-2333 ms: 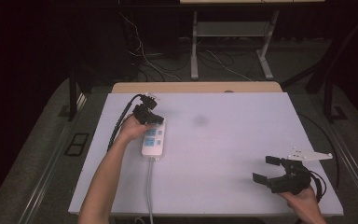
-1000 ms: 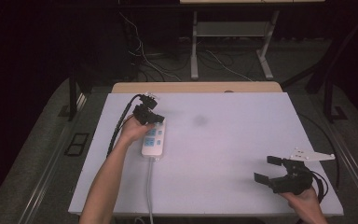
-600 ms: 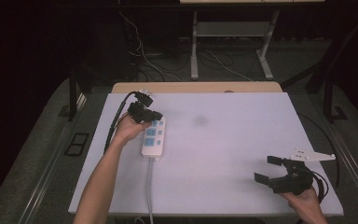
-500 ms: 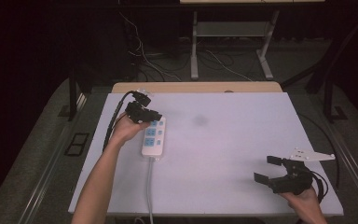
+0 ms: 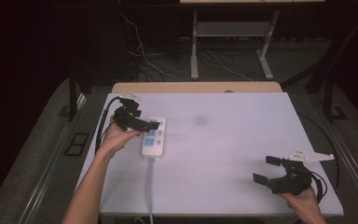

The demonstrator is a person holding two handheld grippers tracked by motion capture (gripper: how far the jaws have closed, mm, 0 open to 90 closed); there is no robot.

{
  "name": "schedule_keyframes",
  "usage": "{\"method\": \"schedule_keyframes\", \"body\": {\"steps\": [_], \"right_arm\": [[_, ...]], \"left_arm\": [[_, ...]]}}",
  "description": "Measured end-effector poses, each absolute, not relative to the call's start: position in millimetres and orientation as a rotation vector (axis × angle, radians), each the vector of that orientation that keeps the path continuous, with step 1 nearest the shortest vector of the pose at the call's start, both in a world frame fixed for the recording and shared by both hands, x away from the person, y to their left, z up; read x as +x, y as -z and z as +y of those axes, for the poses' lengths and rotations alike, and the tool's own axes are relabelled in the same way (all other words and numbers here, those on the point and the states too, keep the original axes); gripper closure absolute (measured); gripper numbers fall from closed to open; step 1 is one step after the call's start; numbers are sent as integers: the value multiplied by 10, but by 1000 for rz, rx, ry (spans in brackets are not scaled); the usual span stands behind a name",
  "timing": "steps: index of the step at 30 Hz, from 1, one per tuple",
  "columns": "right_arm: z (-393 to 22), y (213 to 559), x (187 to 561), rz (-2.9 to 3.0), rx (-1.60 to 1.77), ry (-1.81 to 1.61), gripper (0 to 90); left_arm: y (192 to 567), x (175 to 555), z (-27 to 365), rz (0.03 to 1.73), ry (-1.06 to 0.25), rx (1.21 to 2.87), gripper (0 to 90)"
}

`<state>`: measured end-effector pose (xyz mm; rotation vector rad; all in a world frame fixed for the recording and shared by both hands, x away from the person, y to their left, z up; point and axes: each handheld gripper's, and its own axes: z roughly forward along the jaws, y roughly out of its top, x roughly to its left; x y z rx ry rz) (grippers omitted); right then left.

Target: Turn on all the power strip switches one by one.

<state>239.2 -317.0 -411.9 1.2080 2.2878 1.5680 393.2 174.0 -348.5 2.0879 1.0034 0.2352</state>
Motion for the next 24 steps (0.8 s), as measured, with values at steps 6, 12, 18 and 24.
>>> {"method": "schedule_keyframes", "body": {"steps": [6,12,18,24], "right_arm": [[-3150,4123,2394,2290,1205,-1570,7],[-3132,4123,2392,2294,1206,-1568,7],[-3123,4122,2388,2295,1206,-1569,7],[-3139,4123,2387,2287,1213,-1573,7]], "left_arm": [[3516,3721,1809,991,-272,2050,0],[3570,3457,1858,966,-293,2007,0],[3588,3223,1884,929,-301,1961,0],[3618,3041,1856,894,-325,1953,0]]}}
